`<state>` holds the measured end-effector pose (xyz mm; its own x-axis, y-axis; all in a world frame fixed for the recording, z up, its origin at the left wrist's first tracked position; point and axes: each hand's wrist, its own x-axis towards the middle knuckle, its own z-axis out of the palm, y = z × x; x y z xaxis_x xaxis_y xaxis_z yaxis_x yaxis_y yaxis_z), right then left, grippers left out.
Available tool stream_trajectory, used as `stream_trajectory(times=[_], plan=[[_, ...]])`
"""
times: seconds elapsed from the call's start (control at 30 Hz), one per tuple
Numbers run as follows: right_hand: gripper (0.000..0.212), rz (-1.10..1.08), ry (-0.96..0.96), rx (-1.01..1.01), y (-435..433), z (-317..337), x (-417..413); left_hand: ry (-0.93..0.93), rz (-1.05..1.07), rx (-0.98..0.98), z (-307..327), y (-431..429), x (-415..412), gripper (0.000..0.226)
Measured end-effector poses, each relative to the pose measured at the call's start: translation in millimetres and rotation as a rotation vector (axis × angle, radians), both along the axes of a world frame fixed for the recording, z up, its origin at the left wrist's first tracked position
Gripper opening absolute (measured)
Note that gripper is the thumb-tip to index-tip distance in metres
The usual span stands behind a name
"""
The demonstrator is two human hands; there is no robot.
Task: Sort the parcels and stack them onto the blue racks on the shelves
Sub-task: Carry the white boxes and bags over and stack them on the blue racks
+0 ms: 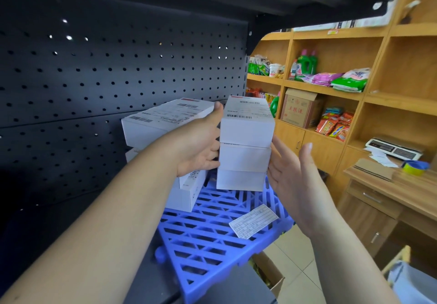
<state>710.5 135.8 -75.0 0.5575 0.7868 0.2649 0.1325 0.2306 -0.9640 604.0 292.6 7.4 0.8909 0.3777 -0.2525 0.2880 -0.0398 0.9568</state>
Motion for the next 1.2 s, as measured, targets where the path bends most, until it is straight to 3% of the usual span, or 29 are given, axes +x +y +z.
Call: stream_trajectory(times=[0.13,0.27,0.4,0.5,0.67,0.8,0.97,1.1,1.2], plan=[[0.077,-0.023,0.017,0.008,0.0,-0.2,-0.1,-0.004,0.009,0.015,0.1,-2.3,0.3,0.08],[0.096,-0.019,0.022,-0.007,3.6,-1.2,-3.3,-0.001,0.011,0.013,1.3,-2.3,-0.8,0.081],[0.074,-0.025,0.033,-0.011,4.3,-2.2,-1.3,0.009,0.003,0.029,2.0,-3.1,-0.6,0.078],[0.078,-0.021,0.078,0.014,2.8,-2.0,1.5,0.012,-0.004,0.02,1.0,-3.8,0.4,0.079],[0.065,-0.034,0.037,-0.006,1.6,-5.0,9.1,0.016,0.001,0.001,1.5,-1.5,0.0,0.082],[0.072,-0.072,0.018,0.019,1.8,-5.7,11.8,0.015,0.014,0.035,0.1,-1.2,1.1,0.081],[0.062,-0.11,0.002,0.039,6.4,-5.3,8.7,0.016,0.029,0.047,-2.1,-0.2,3.8,0.081],[0.07,-0.092,0.079,0.055,7.7,-8.5,12.9,-0.022,0.006,-0.055,-6.1,-2.0,6.4,0.066],[0.06,-0.079,0.125,0.035,8.2,-14.9,13.8,-0.045,0.039,-0.166,-11.0,-5.0,12.4,0.058]])
